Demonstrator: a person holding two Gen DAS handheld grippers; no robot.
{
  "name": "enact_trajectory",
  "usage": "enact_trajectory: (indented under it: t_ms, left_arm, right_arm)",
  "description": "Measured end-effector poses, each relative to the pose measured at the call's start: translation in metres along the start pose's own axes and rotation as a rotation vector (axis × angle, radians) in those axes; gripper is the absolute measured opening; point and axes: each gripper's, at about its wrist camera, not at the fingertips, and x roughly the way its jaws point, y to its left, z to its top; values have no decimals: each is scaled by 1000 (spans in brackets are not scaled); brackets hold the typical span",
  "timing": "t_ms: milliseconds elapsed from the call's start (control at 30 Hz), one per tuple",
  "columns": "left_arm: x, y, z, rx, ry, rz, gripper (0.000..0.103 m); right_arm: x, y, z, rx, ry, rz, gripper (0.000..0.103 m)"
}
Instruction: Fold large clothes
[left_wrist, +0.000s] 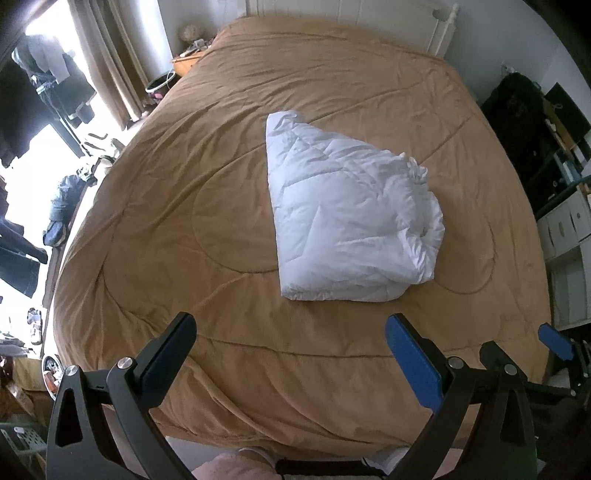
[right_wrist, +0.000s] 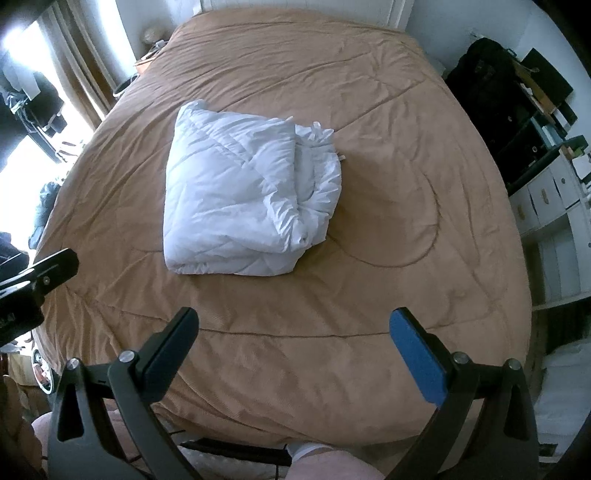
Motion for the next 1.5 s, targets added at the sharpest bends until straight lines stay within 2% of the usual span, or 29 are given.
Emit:
enact_trajectory:
  t_ms: [1500]
  left_arm:
    - [9, -2, -6, -15, 54, -13, 102]
  right_arm:
    - [7, 6, -4, -29, 40, 6, 103]
